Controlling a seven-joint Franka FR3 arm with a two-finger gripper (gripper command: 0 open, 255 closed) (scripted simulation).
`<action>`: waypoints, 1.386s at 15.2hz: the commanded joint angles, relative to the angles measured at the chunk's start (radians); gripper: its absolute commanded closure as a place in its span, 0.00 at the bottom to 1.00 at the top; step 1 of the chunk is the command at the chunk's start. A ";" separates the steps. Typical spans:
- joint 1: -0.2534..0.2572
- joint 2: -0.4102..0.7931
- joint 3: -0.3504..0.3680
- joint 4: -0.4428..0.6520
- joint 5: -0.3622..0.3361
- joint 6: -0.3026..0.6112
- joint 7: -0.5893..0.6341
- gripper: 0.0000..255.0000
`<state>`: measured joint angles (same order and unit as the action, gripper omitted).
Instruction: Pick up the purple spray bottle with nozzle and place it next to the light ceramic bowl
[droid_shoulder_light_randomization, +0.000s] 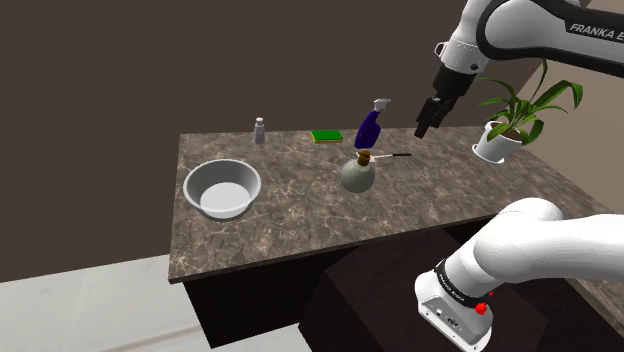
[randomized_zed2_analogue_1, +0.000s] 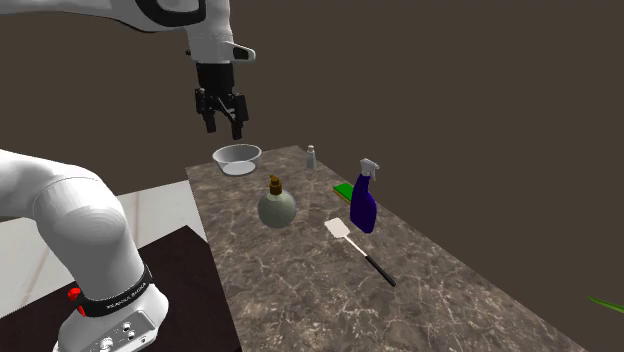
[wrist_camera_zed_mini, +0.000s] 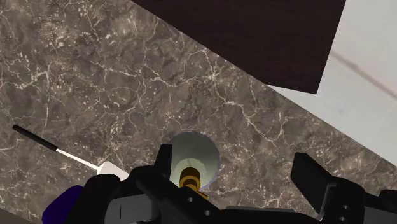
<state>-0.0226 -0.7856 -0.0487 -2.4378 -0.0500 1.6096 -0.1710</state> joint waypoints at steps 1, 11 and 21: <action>0.000 0.000 0.000 0.000 0.000 0.000 0.000 0.00; 0.035 0.092 -0.364 -0.061 -0.090 0.278 -0.525 0.00; 0.279 0.460 -0.806 0.132 0.120 0.473 -1.158 0.00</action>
<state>0.2206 -0.3745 -0.8019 -2.3375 0.0266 2.0719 -1.2433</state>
